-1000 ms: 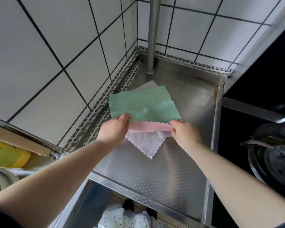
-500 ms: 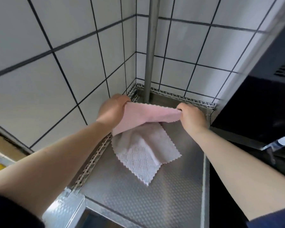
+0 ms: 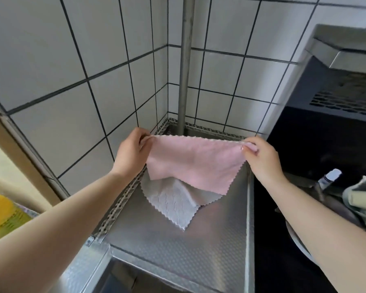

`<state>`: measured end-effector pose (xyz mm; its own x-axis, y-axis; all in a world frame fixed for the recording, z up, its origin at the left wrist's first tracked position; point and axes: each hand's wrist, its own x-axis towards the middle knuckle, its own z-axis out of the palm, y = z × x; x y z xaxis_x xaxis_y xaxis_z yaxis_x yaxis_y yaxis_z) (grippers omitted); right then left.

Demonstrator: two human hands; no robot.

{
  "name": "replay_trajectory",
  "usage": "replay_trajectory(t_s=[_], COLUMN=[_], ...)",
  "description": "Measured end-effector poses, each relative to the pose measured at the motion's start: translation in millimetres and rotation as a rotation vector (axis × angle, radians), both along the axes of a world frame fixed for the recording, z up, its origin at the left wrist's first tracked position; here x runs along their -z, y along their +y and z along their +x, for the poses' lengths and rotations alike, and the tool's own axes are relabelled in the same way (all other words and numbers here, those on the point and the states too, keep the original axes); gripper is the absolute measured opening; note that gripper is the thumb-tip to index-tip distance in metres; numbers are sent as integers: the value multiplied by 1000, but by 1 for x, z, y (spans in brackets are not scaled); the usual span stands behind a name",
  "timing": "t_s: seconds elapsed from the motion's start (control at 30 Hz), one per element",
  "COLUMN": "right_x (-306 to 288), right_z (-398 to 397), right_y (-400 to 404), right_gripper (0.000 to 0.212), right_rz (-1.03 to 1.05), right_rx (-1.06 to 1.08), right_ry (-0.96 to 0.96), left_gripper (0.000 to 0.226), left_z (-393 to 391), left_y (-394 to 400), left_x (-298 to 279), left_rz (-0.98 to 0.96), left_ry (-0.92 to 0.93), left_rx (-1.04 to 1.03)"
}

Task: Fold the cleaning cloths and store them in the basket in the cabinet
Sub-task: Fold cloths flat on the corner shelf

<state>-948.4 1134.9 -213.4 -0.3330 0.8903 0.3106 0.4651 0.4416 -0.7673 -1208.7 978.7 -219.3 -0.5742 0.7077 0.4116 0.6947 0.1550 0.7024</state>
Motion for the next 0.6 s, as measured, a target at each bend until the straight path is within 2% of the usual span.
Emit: replay_trajectory(t_s=[0.07, 0.23, 0.4, 0.6], right_x=[0, 50, 122, 155], right_z=[15, 48, 76, 95], right_y=[-21, -67, -107, -135], right_gripper=[11, 8, 10, 12], right_rz=[-49, -196, -372, -543], right_rx=[2, 1, 12, -36], right_ry=[73, 46, -93, -277], left_gripper=[9, 13, 13, 20], left_z=[11, 33, 59, 79], left_y=[-20, -72, -106, -132], left_x=[3, 51, 114, 155], left_rz=[10, -129, -343, -583], left_ry=[-21, 32, -42, -90], left_rx=[20, 37, 45, 65])
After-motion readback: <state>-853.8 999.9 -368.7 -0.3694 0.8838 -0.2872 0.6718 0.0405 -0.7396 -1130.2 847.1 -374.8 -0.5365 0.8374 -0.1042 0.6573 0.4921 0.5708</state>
